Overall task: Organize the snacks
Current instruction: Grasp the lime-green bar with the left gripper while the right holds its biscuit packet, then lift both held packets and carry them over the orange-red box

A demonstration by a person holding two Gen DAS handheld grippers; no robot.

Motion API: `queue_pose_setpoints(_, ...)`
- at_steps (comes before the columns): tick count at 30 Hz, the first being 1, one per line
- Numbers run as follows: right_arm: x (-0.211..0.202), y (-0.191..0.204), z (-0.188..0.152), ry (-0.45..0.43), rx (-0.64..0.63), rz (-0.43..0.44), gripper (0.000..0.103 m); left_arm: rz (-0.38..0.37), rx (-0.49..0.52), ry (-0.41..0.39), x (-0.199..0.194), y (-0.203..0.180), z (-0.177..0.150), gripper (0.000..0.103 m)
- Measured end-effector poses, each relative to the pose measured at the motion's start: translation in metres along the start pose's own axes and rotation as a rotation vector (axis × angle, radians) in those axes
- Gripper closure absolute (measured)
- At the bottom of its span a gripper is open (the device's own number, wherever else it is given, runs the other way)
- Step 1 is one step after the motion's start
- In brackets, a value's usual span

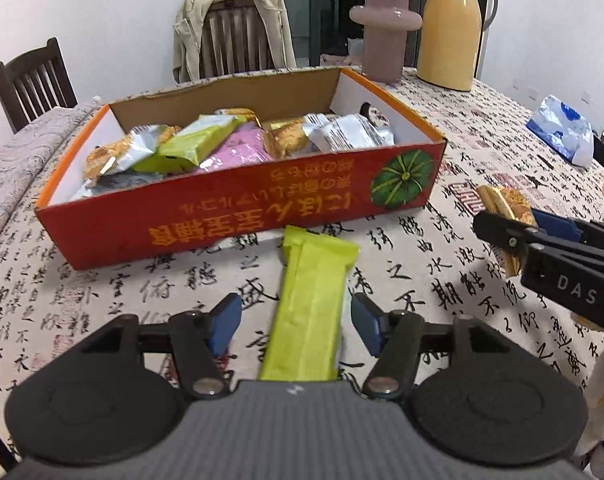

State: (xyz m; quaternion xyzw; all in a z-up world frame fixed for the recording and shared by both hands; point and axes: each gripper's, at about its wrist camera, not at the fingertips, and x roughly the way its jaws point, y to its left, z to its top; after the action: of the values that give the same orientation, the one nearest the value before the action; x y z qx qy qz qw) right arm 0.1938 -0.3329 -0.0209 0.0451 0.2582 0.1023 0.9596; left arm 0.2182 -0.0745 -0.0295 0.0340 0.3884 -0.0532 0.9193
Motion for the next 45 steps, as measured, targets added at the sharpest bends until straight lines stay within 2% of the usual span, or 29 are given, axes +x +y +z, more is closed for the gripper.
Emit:
queue_pose_setpoints(5,-0.005,-0.003,-0.002,0.000,0.002,-0.003,0.055,-0.004,-0.010,0.036,0.011,-0.003,-0.004,0.041)
queue_pose_setpoints(9,-0.006,-0.002,-0.004,0.001,0.000,-0.002,0.055,-0.020,-0.005,0.032,0.011,-0.005,-0.007,0.063)
queue_pose_setpoints(12,-0.008,0.000,-0.006,0.005,-0.004,-0.002,0.055,-0.020,-0.005,0.022,0.009,-0.006,-0.008,0.066)
queue_pose_setpoints(25,-0.018,0.011,-0.007,0.009,-0.029,-0.002,0.055,-0.005,-0.022,-0.036,-0.014,0.003,-0.010,0.067)
queue_pose_setpoints(32,-0.028,0.021,0.006,-0.026,-0.051,-0.003,0.055,-0.002,-0.057,-0.114,-0.043,0.018,0.001,0.067)
queue_pose_setpoints(45,-0.014,0.048,0.062,-0.107,-0.101,-0.008,0.055,0.036,-0.098,-0.285,-0.077,0.044,0.072,0.067)
